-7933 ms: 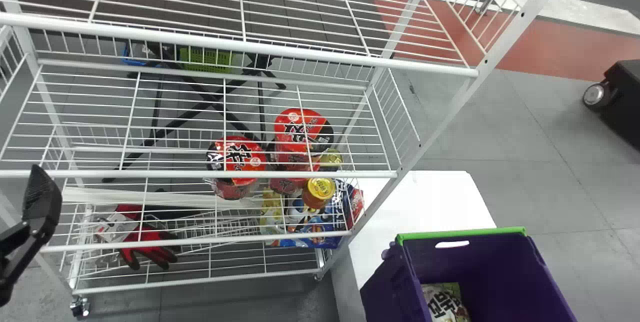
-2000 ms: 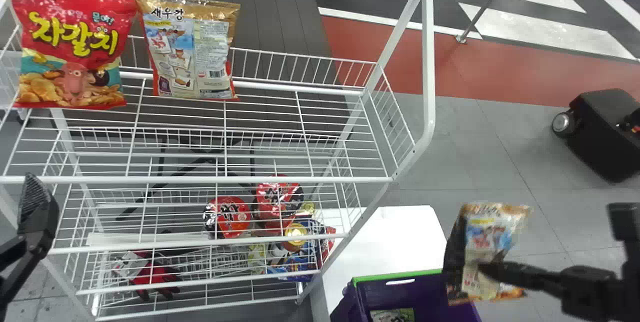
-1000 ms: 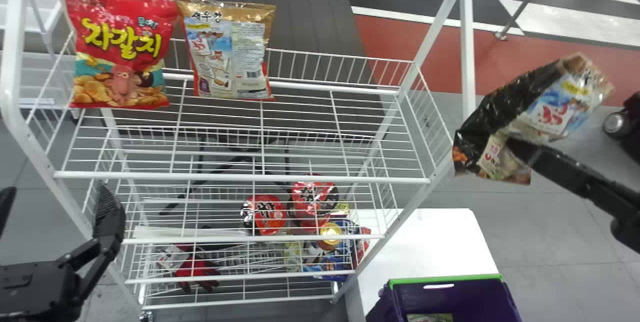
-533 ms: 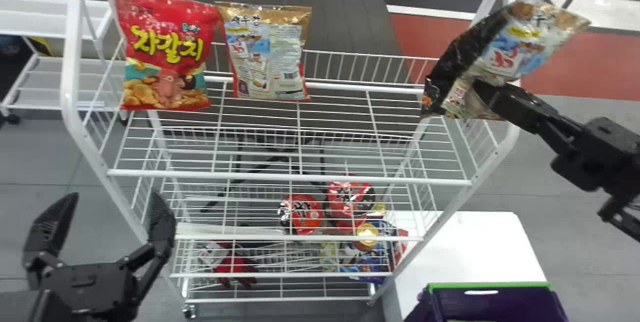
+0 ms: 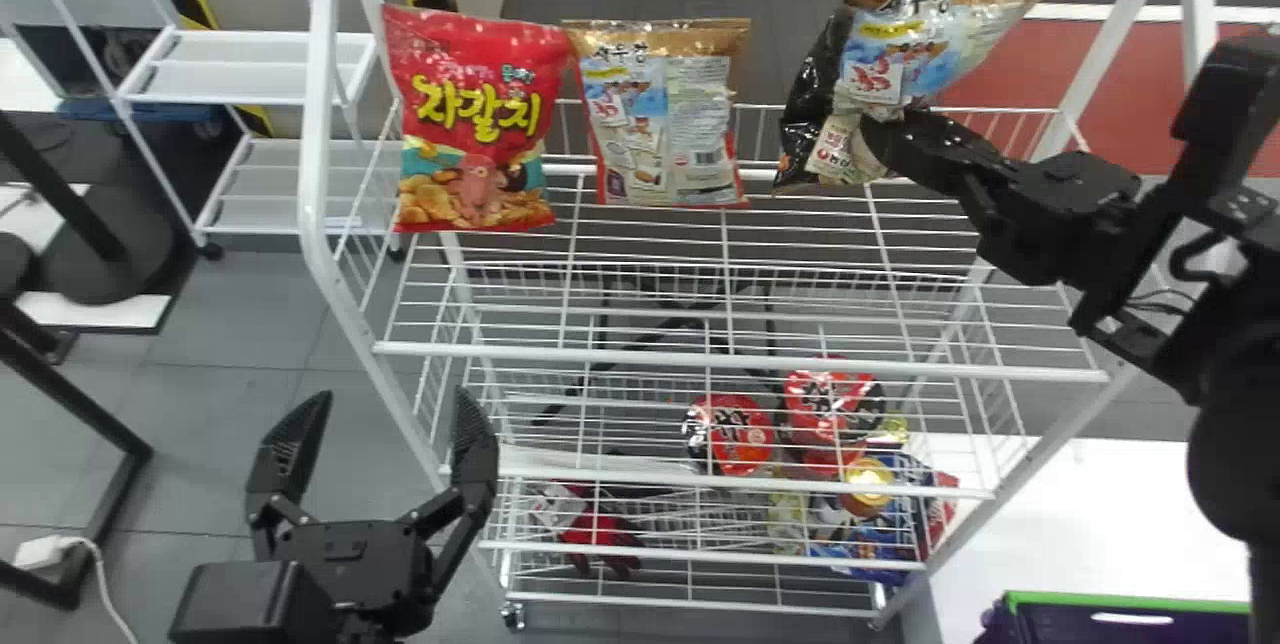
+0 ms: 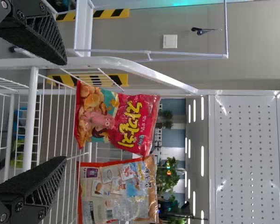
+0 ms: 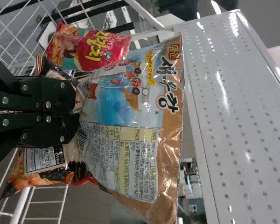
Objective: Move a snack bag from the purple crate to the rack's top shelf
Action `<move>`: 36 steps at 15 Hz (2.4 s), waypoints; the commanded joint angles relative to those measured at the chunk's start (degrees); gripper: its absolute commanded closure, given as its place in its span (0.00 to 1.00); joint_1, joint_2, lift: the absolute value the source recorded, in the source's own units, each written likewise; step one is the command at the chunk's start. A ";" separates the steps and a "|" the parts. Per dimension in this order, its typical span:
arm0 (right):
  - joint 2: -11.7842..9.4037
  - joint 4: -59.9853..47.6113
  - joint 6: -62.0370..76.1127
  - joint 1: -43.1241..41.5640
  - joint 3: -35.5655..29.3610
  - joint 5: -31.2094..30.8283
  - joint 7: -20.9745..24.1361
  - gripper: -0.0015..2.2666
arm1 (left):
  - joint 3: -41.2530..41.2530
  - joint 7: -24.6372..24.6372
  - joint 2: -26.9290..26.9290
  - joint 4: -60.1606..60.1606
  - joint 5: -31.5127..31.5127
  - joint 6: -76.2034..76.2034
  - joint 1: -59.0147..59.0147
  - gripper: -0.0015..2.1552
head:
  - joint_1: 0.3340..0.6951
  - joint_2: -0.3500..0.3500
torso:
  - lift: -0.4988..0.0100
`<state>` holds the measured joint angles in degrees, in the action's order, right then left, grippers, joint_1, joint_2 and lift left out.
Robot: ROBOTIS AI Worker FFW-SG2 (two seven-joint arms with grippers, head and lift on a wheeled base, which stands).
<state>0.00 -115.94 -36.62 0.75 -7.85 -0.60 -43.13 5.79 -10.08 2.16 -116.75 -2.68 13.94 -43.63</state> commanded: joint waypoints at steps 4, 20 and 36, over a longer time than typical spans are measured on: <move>0.05 13.20 11.52 -4.61 5.12 -3.18 7.09 0.74 | -0.61 0.14 0.04 1.70 0.48 0.34 1.10 0.04 | 1.00 0.62 | 0.98; 0.05 29.19 15.21 -9.80 8.72 -3.44 20.98 0.74 | -0.61 0.06 0.04 3.99 0.31 2.98 1.36 0.04 | 1.00 0.60 | 0.98; 0.05 30.34 16.62 -8.04 7.85 -5.02 26.08 0.74 | 0.27 -0.03 0.04 3.72 -0.40 4.21 0.04 0.04 | 1.00 0.55 | 0.98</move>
<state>0.00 -86.13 -19.85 -7.33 -0.24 -5.76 -17.19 6.06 -10.11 2.20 -113.01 -3.09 18.00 -43.39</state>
